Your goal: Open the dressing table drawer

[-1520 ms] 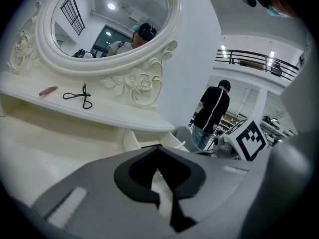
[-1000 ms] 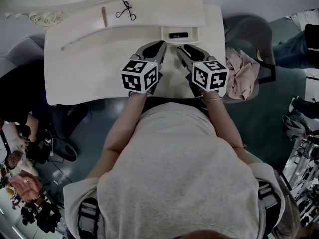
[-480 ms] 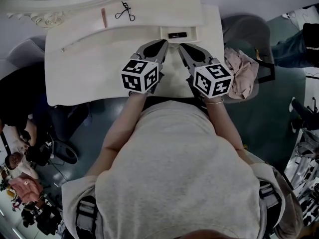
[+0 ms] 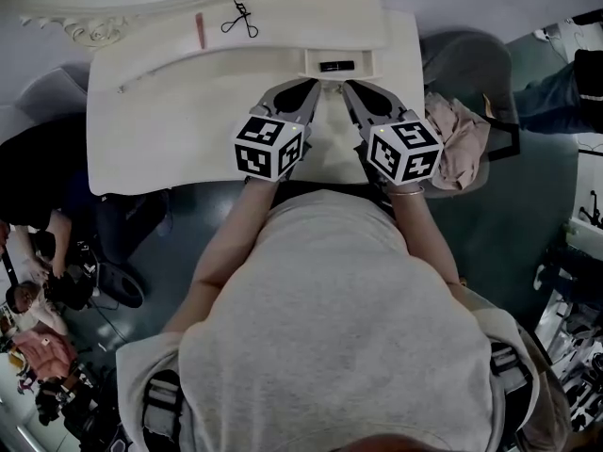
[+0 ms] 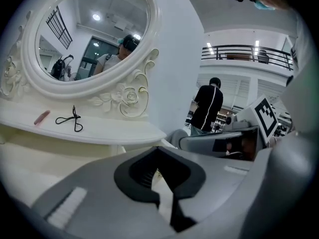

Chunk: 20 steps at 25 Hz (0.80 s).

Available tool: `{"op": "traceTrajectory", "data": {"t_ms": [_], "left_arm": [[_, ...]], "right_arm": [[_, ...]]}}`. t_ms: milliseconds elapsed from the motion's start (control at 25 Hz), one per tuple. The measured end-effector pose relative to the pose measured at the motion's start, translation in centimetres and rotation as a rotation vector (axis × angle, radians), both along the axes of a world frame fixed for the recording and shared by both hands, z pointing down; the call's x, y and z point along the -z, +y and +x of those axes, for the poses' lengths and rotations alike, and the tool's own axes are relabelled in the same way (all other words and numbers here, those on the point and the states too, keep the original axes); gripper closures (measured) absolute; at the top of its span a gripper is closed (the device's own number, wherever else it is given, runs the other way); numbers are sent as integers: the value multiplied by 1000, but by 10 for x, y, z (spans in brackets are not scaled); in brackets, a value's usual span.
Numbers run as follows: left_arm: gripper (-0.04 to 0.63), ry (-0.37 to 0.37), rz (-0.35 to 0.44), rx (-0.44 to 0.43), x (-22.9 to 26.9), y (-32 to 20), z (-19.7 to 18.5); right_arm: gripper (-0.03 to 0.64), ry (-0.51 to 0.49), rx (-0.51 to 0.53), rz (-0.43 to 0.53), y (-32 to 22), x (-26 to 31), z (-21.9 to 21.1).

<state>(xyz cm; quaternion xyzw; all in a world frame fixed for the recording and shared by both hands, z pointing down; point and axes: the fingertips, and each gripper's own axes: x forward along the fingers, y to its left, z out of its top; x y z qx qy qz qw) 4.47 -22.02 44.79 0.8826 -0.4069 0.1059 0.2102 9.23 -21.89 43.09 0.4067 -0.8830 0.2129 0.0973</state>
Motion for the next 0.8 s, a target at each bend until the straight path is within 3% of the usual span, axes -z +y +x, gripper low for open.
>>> {"op": "traceTrajectory", "data": {"t_ms": [800], "left_arm": [[591, 7, 34, 1, 12, -7, 5]], "right_arm": [[608, 13, 19, 51, -5, 18, 2]]}}
